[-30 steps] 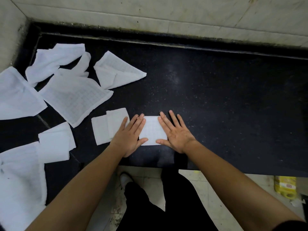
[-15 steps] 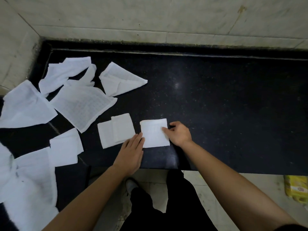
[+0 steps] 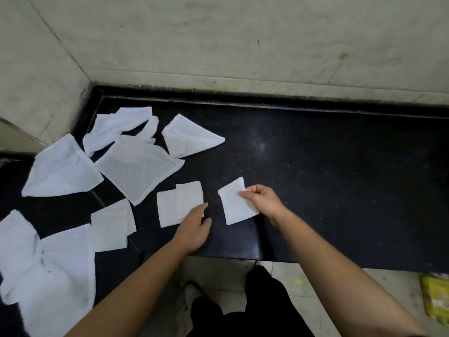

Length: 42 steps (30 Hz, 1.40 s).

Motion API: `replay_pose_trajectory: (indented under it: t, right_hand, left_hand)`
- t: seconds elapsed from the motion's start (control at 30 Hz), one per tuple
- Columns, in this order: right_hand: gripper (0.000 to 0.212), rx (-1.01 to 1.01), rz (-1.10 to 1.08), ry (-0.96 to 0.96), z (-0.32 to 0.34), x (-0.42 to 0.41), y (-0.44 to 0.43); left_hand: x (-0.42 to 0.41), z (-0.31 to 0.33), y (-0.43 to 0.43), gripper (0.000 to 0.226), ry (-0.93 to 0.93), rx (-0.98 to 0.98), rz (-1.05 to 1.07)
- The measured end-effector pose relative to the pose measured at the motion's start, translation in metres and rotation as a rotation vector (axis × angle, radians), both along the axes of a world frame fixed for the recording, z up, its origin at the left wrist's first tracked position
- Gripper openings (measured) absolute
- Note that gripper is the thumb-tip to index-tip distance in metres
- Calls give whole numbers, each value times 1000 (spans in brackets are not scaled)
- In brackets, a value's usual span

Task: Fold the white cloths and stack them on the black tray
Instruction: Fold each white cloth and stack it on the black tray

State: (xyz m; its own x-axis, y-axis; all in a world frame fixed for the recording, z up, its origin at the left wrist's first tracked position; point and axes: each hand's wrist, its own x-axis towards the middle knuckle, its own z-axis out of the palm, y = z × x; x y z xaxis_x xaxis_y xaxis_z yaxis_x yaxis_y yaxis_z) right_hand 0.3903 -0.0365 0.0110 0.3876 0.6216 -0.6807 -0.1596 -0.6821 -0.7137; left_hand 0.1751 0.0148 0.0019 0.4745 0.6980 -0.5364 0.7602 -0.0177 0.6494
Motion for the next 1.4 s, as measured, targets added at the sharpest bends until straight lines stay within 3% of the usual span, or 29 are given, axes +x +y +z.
replay_pose_trajectory:
  t: [0.13, 0.3, 0.4, 0.5, 0.63, 0.77, 1.1, 1.4]
  right_hand:
    - [11, 108, -53, -21, 32, -12, 4]
    - [23, 265, -122, 104, 72, -28, -3]
    - [33, 345, -181, 224, 89, -38, -19]
    - [35, 389, -238, 250, 96, -42, -44]
    - [33, 362, -348, 140, 102, -31, -80]
    - [24, 354, -373, 92, 114, -13, -118]
    - [22, 444, -417, -35, 140, 95, -265]
    - [45, 533, -502, -45, 157, 249, -449]
  left_hand:
    - [-3, 26, 16, 54, -150, -178, 299]
    - [-4, 64, 34, 58, -438, -571, 566]
    - [5, 82, 38, 76, -519, -800, 500]
    - [15, 96, 28, 79, -597, -1010, 368]
    - [33, 97, 2, 44, -611, -878, 298]
    - [56, 110, -28, 33, -610, -797, 243]
    - [188, 145, -153, 30, -597, -645, 103]
    - [356, 166, -312, 29, -567, -635, -52]
